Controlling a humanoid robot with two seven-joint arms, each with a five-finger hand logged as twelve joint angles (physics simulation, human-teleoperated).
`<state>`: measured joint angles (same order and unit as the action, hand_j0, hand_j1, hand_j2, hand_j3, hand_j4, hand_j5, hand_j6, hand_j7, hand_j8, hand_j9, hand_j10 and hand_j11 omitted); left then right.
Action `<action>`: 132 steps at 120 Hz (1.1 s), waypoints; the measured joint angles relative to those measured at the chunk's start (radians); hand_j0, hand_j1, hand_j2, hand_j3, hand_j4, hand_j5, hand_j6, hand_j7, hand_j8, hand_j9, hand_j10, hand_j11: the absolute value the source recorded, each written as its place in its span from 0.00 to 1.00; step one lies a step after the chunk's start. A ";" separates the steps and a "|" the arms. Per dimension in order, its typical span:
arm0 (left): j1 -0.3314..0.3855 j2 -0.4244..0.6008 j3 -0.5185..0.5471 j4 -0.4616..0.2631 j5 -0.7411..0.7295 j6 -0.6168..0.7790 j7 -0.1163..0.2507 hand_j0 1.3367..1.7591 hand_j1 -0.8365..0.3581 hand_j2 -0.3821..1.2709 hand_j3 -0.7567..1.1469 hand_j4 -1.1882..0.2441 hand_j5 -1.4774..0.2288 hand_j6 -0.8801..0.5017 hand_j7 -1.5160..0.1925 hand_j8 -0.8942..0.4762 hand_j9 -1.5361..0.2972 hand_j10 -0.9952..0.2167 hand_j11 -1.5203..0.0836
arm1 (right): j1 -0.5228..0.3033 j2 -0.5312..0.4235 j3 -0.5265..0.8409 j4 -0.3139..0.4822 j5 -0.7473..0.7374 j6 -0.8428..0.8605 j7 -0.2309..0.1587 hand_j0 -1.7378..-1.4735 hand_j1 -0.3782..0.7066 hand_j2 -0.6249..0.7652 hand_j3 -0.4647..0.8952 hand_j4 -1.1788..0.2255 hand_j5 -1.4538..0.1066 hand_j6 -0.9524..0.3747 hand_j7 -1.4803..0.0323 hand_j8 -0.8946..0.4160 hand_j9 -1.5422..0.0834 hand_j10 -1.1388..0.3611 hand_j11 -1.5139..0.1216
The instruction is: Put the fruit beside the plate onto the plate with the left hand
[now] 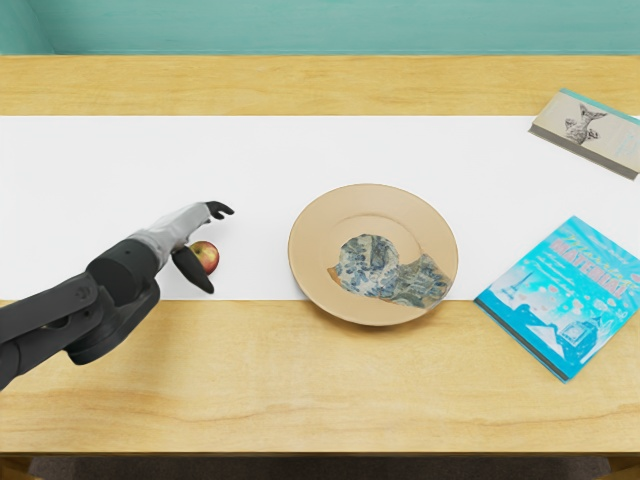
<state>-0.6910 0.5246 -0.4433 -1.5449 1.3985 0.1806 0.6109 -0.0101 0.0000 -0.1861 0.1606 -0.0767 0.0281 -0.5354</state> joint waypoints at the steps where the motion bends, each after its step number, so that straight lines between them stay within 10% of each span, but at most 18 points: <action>1: 0.000 -0.001 0.000 -0.001 0.000 0.000 0.000 0.76 0.75 0.26 0.40 0.66 0.68 0.46 0.70 0.47 0.66 0.62 0.75 | 0.000 0.000 0.000 0.000 0.000 0.000 0.000 0.30 0.03 0.45 0.34 0.84 0.93 0.72 0.98 0.68 0.95 0.76 0.93; 132: 0.034 0.040 -0.002 -0.043 -0.004 0.022 0.000 0.76 0.55 0.29 0.40 0.52 0.53 0.32 0.55 0.33 0.53 0.46 0.59 | 0.007 0.000 0.000 0.000 0.000 0.000 0.000 0.30 0.03 0.45 0.34 0.84 0.93 0.72 0.98 0.68 0.95 0.76 0.93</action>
<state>-0.6565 0.5646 -0.4448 -1.5876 1.3941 0.2025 0.6109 -0.0030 0.0000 -0.1859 0.1607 -0.0767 0.0279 -0.5354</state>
